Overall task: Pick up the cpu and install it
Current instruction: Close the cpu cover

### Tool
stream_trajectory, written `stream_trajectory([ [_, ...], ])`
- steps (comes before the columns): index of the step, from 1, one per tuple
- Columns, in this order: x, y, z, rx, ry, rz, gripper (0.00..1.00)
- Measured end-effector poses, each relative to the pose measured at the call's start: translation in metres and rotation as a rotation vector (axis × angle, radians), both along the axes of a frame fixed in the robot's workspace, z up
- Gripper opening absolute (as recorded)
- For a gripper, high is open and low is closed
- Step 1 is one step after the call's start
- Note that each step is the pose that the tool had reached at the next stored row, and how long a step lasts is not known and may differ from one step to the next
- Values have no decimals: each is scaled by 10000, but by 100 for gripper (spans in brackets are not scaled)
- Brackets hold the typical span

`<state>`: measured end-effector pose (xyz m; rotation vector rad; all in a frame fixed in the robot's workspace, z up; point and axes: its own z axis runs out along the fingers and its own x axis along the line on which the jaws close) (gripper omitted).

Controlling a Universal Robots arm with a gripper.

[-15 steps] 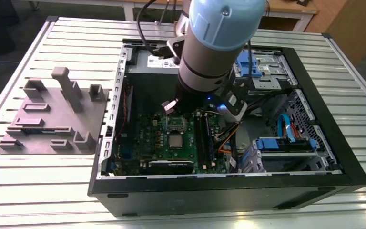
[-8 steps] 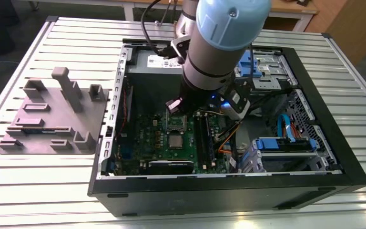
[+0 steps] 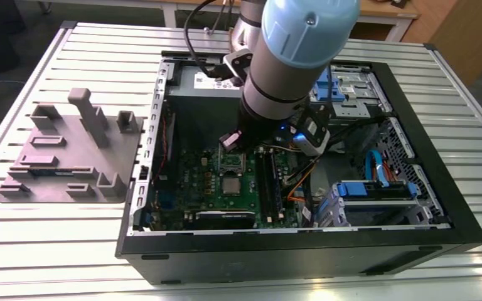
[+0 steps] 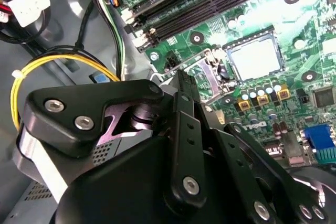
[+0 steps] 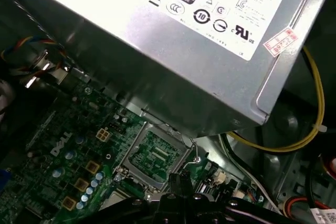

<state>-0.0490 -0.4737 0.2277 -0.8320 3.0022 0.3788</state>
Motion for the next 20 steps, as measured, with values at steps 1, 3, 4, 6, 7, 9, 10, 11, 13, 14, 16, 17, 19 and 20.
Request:
stream_trajectory([
  [1,13,3,-4,14,0,15,10],
  [3,48,17,-15,64,2,19,10],
  [4,64,30,-24,90,0,19,10],
  [6,89,58,-41,144,0,21,10],
  [7,94,72,-49,173,1,21,10],
  [9,102,98,-65,240,1,23,10],
  [10,106,109,-72,272,0,24,10],
  [11,110,119,-78,285,0,24,10],
  [13,117,139,-90,291,1,24,10],
  [14,119,145,-98,292,0,25,10],
  [16,121,158,-117,291,1,24,10],
  [17,122,165,-128,291,0,25,10],
  [19,126,176,-136,294,0,26,10],
  [20,128,182,-137,294,1,26,10],
])
